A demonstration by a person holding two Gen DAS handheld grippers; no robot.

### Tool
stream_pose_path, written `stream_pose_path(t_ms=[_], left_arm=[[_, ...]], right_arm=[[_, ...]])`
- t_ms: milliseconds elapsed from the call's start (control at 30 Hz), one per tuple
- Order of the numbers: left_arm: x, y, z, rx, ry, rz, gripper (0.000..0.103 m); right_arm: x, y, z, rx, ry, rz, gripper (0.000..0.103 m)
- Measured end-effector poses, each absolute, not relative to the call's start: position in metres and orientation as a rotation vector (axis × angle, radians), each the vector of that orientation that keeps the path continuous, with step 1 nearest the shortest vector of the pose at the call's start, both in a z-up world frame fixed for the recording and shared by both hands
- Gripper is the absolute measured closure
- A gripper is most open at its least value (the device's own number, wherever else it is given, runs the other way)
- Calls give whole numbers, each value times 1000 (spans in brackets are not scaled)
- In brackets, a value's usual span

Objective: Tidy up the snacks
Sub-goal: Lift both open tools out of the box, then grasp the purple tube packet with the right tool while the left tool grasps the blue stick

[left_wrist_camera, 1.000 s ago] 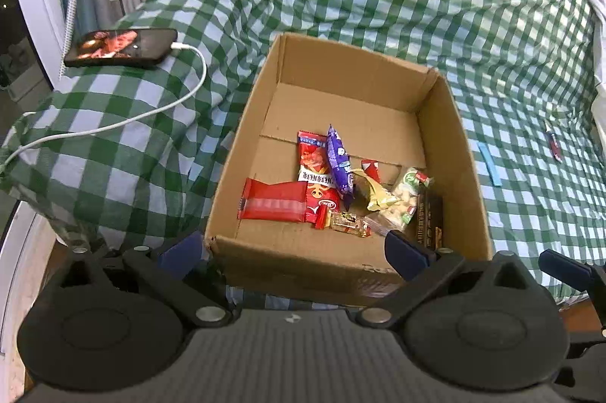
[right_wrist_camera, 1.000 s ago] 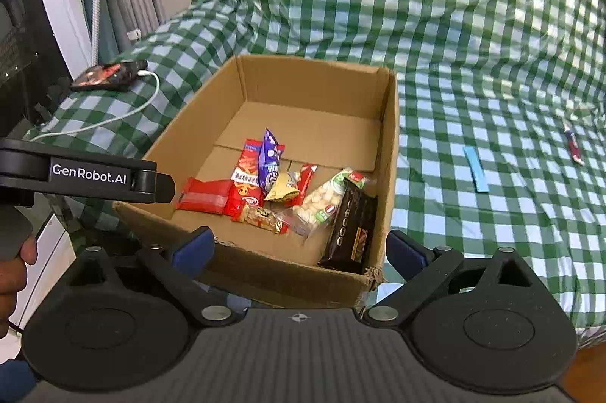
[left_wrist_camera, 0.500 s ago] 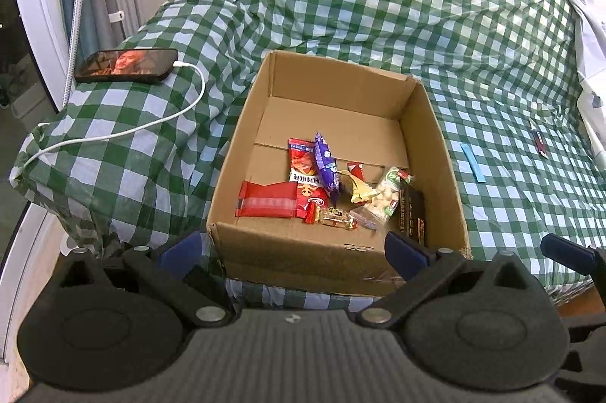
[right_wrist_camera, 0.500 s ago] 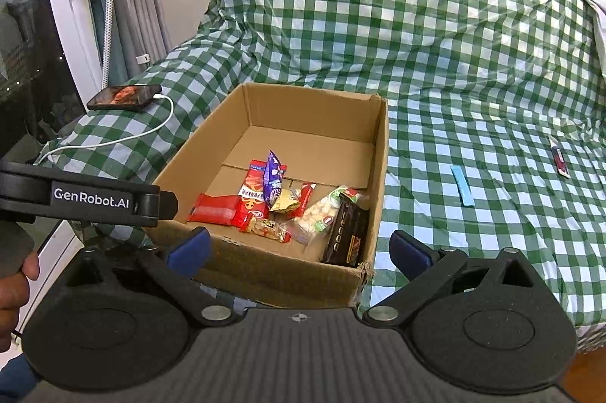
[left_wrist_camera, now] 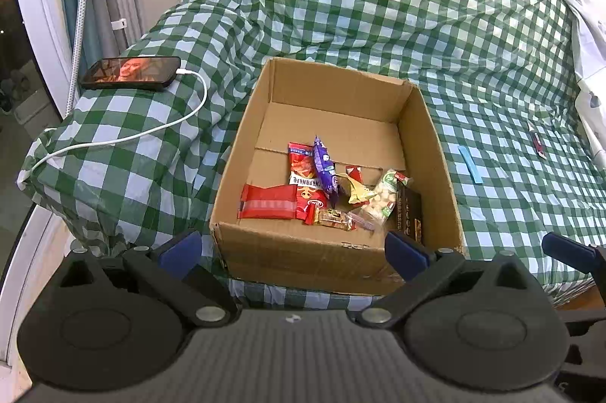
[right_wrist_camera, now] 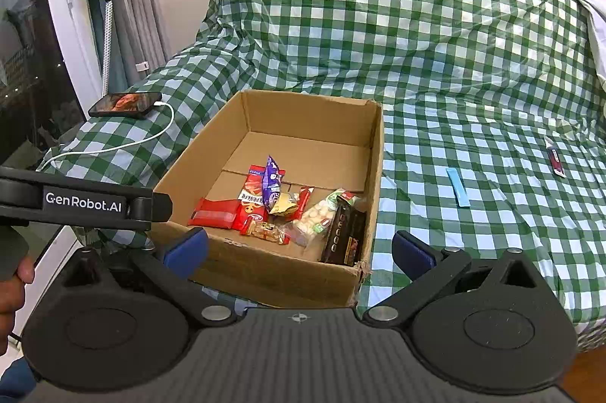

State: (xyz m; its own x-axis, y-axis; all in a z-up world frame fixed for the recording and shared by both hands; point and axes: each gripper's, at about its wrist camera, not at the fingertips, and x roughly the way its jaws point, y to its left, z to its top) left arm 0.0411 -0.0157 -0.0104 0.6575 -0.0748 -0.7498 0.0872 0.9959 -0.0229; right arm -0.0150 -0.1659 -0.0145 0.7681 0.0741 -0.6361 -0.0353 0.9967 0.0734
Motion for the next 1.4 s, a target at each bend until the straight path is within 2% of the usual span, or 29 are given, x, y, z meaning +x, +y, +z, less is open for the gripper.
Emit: stream_pose_path(t_ms=[833,1400], left_arm=[[47,-27,-10,40,858,-94,0],[67,-86,-2,100,885,-136,0]], right_arm=[[-15,-172,-15,71,699,61,1],[-15,-230,-30,202,713,-26,1]])
